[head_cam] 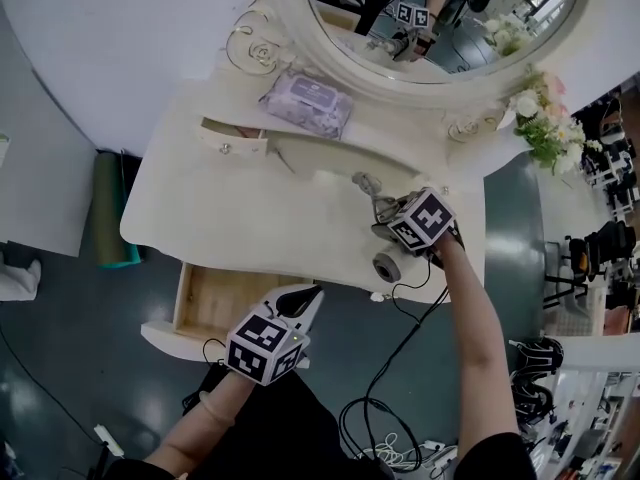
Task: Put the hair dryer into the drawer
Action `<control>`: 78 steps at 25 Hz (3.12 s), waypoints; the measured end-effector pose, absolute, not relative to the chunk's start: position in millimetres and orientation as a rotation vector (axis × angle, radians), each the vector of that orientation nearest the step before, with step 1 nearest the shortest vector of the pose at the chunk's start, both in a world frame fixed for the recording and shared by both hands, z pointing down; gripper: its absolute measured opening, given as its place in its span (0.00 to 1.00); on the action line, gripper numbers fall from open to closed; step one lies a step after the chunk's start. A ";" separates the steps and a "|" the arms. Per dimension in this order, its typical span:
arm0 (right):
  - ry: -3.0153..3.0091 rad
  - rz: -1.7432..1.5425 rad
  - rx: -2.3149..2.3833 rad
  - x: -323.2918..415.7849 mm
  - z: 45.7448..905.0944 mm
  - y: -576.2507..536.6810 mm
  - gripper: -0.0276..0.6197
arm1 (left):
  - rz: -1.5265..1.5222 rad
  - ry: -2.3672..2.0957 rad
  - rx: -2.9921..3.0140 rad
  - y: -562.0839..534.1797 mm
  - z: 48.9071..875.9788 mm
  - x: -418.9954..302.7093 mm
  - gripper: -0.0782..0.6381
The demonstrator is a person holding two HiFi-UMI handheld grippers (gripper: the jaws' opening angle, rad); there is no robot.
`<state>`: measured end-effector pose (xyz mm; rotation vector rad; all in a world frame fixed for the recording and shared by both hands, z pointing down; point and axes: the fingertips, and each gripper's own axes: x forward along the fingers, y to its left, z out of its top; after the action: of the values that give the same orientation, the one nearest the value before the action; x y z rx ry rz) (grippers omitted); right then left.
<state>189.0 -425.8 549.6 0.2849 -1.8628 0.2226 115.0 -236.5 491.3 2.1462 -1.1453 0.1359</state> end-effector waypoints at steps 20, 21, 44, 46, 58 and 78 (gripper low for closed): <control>-1.985 0.157 0.174 131.3 520.7 -321.8 0.43 | 0.185 -1.267 2.134 -175.1 485.6 65.6 0.11; -1.994 0.156 0.168 125.9 520.8 -317.3 0.43 | 0.182 -1.282 2.125 -172.9 486.3 60.7 0.11; -2.073 0.114 -0.098 14.3 552.8 -194.3 0.43 | 0.133 -1.539 1.913 -115.9 506.7 -22.7 0.11; -2.083 0.122 -0.090 6.2 559.5 -188.7 0.43 | 0.127 -1.559 1.892 -110.9 508.8 -29.4 0.11; -1.985 -0.007 -0.219 -21.4 612.9 -152.8 0.43 | 0.084 -1.633 1.783 -93.6 521.2 -55.8 0.11; -1.808 -0.089 -0.289 -26.9 683.5 -145.6 0.43 | 0.070 -1.653 1.707 -91.0 532.4 -62.8 0.11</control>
<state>-26.9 -145.6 683.5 -0.2888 -1.8078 -0.0888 -62.8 -91.0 532.4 1.7068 -1.6526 0.0699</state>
